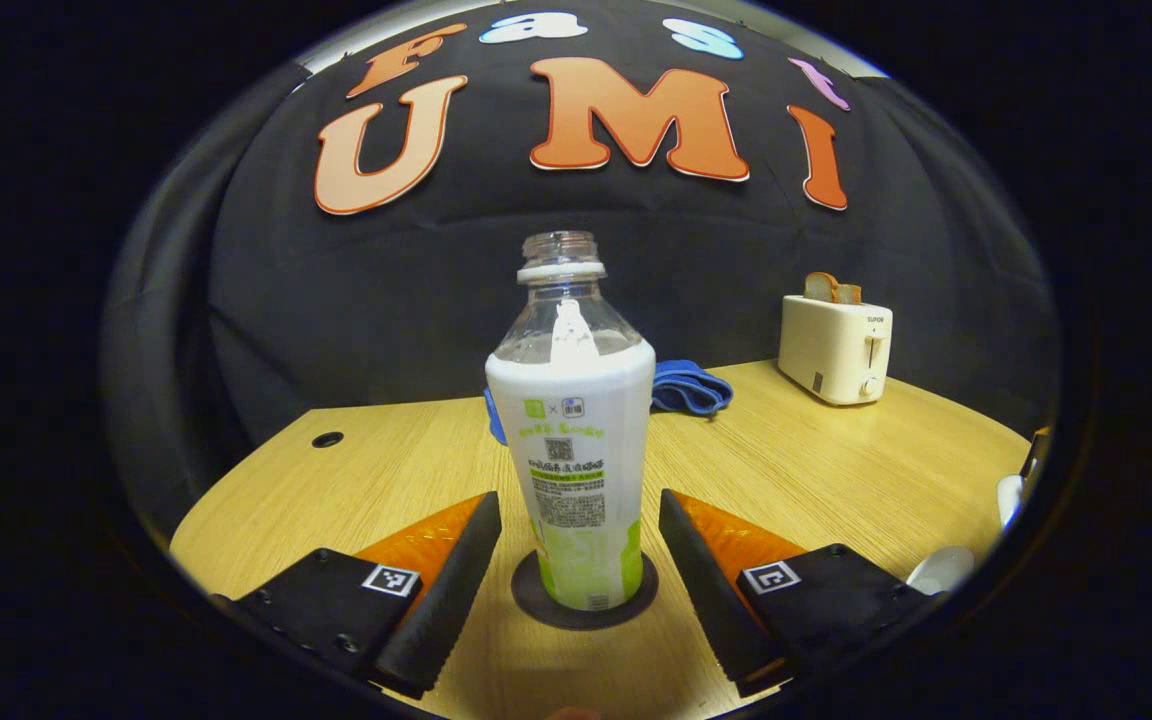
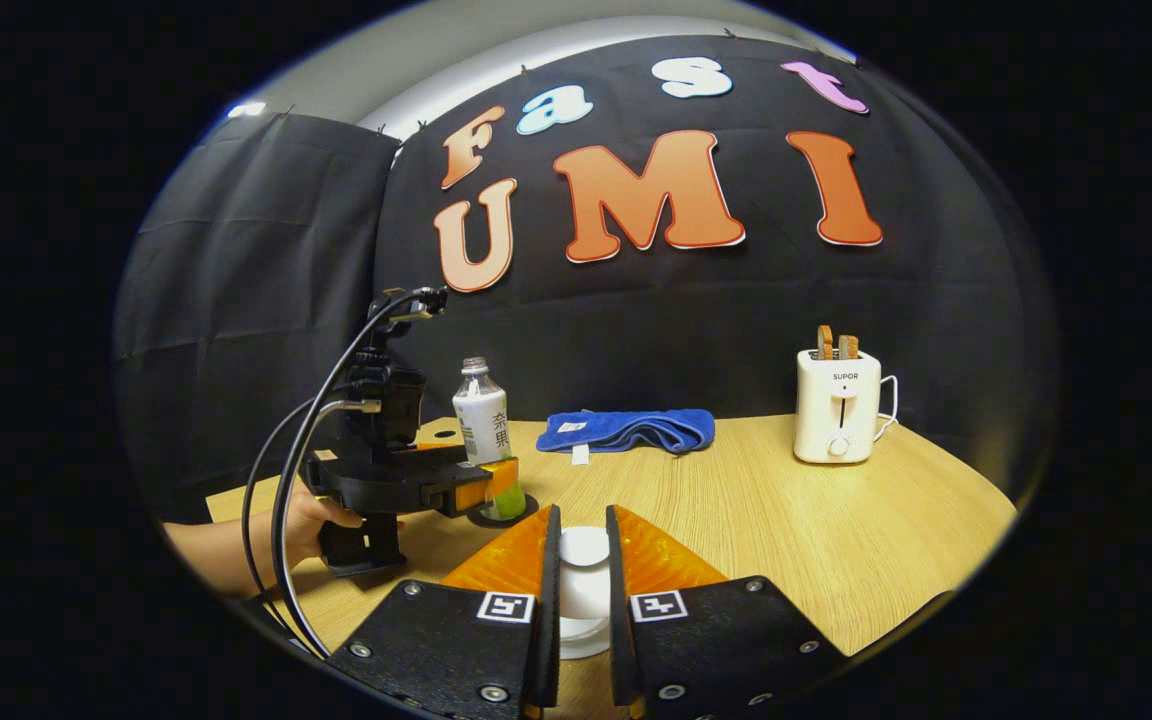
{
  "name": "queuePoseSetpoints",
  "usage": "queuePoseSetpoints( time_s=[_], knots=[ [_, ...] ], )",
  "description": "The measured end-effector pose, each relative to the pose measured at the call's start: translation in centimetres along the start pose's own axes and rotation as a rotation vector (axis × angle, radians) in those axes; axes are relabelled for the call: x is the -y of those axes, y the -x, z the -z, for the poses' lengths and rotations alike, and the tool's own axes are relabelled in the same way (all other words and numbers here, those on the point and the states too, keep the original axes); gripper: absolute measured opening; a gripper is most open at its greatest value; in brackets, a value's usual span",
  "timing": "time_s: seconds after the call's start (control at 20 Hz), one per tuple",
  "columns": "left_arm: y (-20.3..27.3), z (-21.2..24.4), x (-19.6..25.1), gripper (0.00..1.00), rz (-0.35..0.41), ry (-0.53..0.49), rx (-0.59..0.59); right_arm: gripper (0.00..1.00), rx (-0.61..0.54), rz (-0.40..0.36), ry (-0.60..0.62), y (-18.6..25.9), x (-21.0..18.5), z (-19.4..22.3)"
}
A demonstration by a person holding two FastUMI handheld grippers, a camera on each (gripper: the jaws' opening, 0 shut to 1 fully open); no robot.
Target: Open the teacup lid with one hand, grasp the water bottle and pour water into the teacup with the other hand; after pouring, place the water bottle on the coaster and then close the teacup lid.
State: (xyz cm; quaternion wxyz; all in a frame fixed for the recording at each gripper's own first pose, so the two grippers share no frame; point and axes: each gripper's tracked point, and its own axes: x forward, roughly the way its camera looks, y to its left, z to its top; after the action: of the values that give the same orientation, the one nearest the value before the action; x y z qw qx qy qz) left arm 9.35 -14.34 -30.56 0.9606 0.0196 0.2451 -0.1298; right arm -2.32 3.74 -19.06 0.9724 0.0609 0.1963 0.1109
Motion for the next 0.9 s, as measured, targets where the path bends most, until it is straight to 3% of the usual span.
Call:
queuePoseSetpoints(
  time_s=[0.9],
  knots=[
    [6.3, -2.6, -1.7, 1.0, -0.049, 0.037, 0.104, 0.21, -0.086, -0.015, 0.07, -2.1, -1.6, 5.2]
  ],
)
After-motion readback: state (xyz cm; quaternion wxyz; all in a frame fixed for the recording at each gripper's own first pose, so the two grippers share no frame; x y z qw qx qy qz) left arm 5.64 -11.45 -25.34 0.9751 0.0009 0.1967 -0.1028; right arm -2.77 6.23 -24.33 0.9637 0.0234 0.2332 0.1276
